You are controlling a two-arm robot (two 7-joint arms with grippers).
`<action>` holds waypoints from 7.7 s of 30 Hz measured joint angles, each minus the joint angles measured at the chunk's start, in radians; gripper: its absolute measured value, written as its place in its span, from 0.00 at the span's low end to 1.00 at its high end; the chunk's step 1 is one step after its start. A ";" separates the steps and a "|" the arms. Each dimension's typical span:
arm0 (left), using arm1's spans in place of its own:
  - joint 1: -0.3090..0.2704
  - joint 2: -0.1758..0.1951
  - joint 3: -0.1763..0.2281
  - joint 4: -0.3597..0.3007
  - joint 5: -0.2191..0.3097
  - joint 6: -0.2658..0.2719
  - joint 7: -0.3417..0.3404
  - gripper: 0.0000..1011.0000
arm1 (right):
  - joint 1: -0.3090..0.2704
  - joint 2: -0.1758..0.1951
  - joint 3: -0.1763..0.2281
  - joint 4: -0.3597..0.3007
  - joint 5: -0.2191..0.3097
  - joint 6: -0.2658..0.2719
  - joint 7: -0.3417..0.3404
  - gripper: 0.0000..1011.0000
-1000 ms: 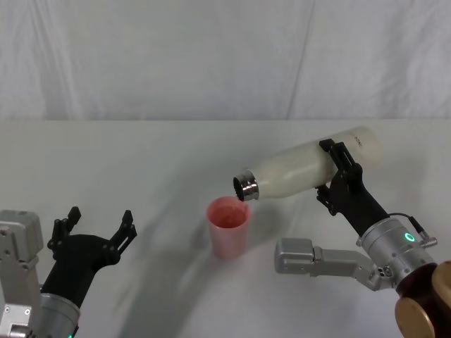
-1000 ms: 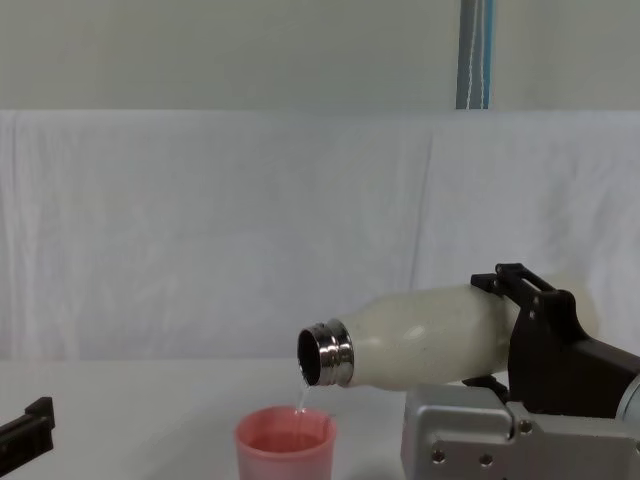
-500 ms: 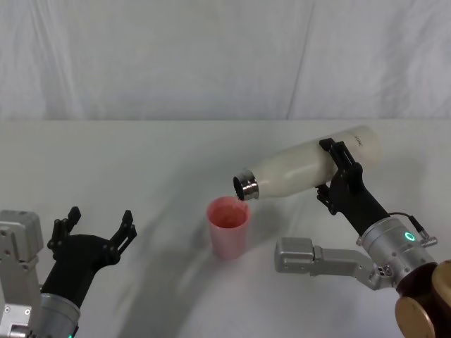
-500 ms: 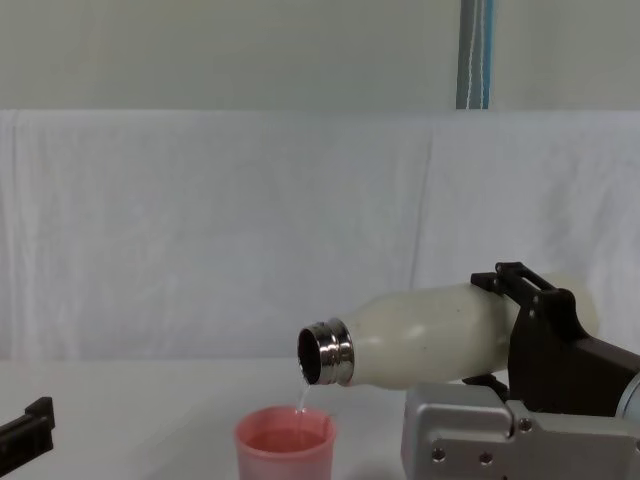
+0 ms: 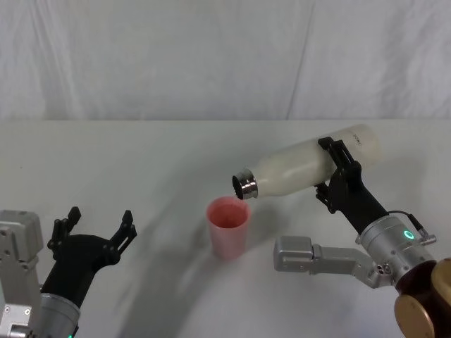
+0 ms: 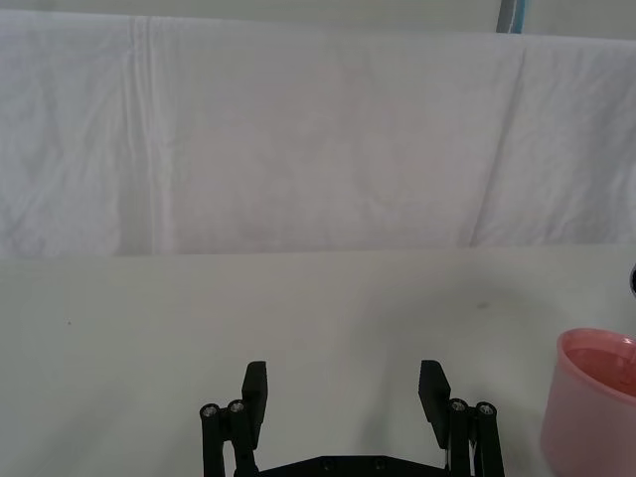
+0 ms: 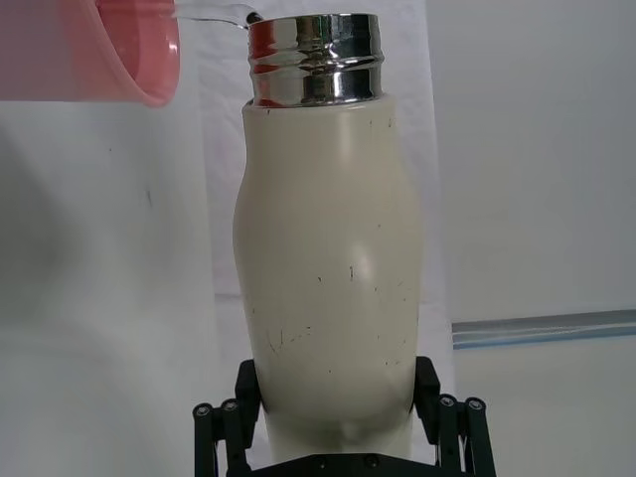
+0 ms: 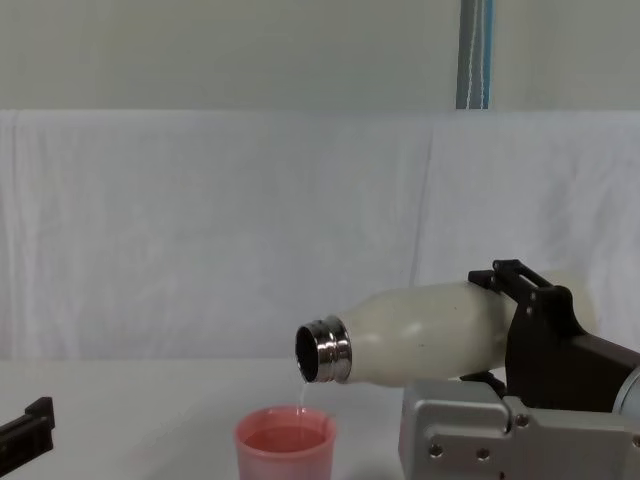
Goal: Grasp the thermos with one hand and pour water into the cup lid.
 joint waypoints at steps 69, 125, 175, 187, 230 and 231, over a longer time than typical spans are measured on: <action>0.000 0.000 0.000 0.000 0.000 0.000 0.000 0.99 | 0.002 0.003 -0.010 0.007 -0.011 0.002 -0.004 0.94; 0.000 0.000 0.000 0.000 0.000 0.000 0.000 0.99 | -0.207 -0.186 0.403 -0.200 1.085 -0.017 0.377 0.94; 0.000 0.000 0.000 0.000 0.000 0.000 0.000 0.99 | -0.140 -0.236 0.378 0.019 1.237 -0.060 0.274 0.94; 0.000 0.000 0.000 0.000 0.000 0.000 0.000 0.99 | -0.132 -0.243 0.364 0.043 1.228 -0.067 0.276 0.94; 0.000 0.000 0.000 0.000 0.000 0.000 0.000 0.99 | -0.134 -0.245 0.349 0.060 1.231 -0.075 0.285 0.94; 0.000 0.000 0.000 0.000 0.000 0.000 0.000 0.99 | -0.134 -0.245 0.349 0.060 1.231 -0.075 0.285 0.94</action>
